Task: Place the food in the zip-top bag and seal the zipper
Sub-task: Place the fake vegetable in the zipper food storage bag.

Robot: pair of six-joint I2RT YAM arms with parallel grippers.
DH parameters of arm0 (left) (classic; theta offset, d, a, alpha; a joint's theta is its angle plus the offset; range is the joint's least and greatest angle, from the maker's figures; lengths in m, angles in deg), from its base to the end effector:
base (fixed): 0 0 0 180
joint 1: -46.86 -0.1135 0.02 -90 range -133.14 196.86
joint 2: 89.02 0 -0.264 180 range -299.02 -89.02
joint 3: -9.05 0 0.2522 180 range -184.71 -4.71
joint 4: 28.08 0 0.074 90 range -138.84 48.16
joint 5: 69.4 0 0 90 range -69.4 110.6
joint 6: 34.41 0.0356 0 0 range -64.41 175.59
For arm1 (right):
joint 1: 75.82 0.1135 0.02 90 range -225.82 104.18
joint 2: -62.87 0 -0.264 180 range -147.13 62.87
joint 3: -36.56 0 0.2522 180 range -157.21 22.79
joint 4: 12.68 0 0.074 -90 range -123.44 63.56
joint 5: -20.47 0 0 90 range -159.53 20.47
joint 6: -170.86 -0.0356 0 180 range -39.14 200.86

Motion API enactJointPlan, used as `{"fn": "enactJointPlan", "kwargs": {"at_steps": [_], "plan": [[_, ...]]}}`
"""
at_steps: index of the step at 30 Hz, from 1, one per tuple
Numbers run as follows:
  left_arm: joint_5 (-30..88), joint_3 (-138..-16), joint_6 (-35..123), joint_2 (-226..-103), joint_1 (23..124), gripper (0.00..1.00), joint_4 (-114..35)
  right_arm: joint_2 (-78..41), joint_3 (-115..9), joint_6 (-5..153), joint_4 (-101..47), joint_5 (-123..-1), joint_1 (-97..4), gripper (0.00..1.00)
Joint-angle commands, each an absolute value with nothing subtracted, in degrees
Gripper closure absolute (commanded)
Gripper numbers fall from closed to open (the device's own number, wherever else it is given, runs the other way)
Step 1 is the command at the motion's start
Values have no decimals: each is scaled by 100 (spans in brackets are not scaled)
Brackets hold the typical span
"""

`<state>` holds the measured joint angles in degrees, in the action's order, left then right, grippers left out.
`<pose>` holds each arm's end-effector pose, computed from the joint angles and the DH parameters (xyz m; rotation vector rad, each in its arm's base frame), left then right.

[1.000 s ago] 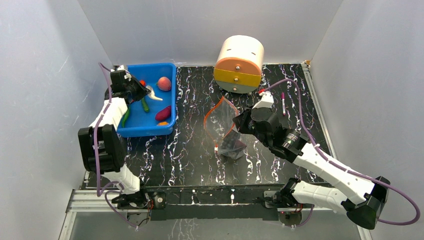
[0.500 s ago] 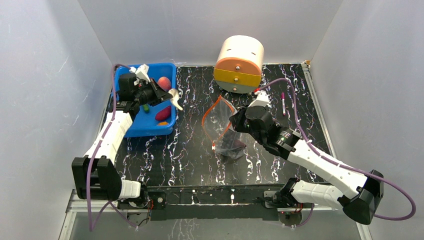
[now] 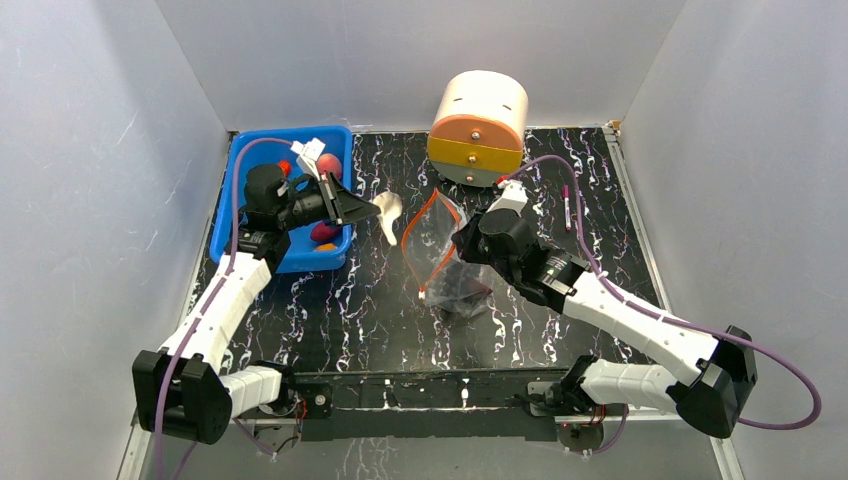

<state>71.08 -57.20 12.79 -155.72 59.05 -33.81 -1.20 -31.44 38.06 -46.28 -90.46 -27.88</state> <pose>0.2521 -0.0826 0.3436 0.2467 1.8417 -1.4247 0.1765 0.1766 0.3151 0.1307 2.1018 0.5943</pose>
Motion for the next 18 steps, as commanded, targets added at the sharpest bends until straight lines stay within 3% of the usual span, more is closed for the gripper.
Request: {"fn": "enactJointPlan", "kwargs": {"at_steps": [1,18], "plan": [[7581,-5660,940,-15433,6293,100,-2663,-123,-3502,3719,-4172,-9045,-2792,100],[6206,-5489,1864,-16082,7345,100,-2693,245,-3390,3901,-3958,-8358,-2794,100]]}}
